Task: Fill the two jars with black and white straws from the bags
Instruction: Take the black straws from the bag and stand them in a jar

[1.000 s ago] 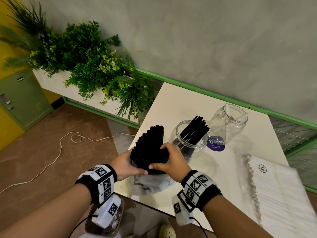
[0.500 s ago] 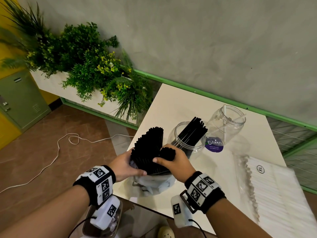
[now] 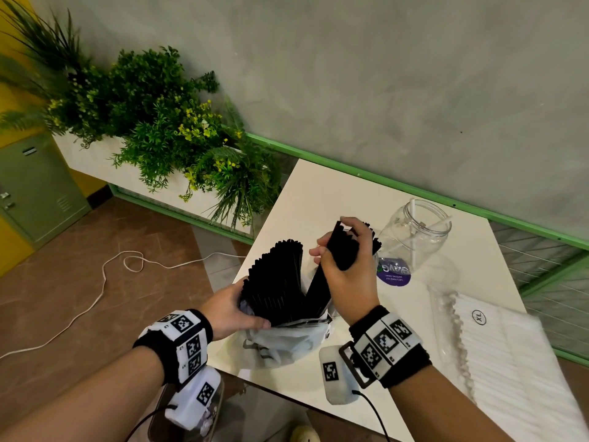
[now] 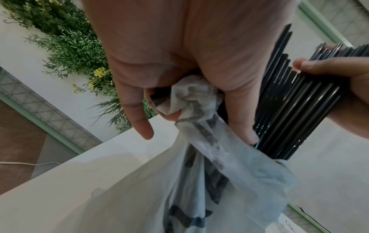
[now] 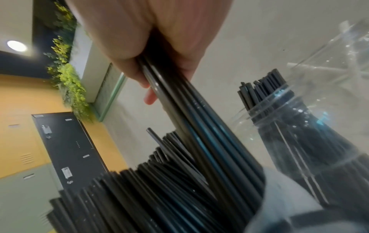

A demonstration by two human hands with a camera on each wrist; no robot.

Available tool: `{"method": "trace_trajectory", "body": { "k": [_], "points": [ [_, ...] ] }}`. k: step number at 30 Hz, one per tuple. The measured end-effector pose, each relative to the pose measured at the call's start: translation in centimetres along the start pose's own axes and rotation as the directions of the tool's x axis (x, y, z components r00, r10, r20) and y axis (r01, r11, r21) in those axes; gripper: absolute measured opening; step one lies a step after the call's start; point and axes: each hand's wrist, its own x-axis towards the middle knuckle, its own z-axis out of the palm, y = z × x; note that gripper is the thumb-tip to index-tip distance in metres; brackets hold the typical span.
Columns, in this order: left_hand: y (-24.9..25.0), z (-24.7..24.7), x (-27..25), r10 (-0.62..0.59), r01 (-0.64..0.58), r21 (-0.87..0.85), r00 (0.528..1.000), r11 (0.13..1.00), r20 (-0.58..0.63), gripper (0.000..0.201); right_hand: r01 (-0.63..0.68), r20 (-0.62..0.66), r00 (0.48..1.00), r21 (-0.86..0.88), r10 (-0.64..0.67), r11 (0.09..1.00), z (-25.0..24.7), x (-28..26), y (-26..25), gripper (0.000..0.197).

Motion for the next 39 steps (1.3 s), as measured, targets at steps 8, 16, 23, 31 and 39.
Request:
{"method": "trace_trajectory", "body": {
  "k": [8, 16, 23, 31, 39],
  "points": [
    [0.5, 0.0, -0.3, 0.015, -0.015, -0.046, 1.000, 0.999, 0.010, 0.056, 0.057, 0.018, 0.998, -0.043, -0.057, 0.997, 0.2, 1.4, -1.6, 0.059],
    [0.4, -0.2, -0.3, 0.007, -0.006, -0.037, 1.000, 0.999, 0.019, 0.052, 0.079, -0.042, 0.996, 0.084, -0.076, 0.993, -1.2, 3.8, -4.4, 0.053],
    [0.2, -0.5, 0.1, -0.004, 0.005, -0.029, 0.999, 1.000, 0.039, 0.085, 0.047, -0.047, 0.998, 0.085, -0.043, 0.995, -2.7, 5.6, -6.0, 0.053],
    [0.3, -0.4, 0.0, -0.005, 0.007, -0.045, 0.999, 0.999, 0.042, 0.061, 0.158, -0.207, 0.968, 0.071, -0.140, 0.985, -5.9, 7.5, -6.6, 0.052],
    [0.7, -0.4, -0.1, 0.008, -0.005, -0.105, 1.000, 0.995, 0.026, 0.083, 0.333, -0.403, 0.845, -0.119, -0.352, 0.935, -5.7, 9.0, -4.5, 0.051]
  ]
}}
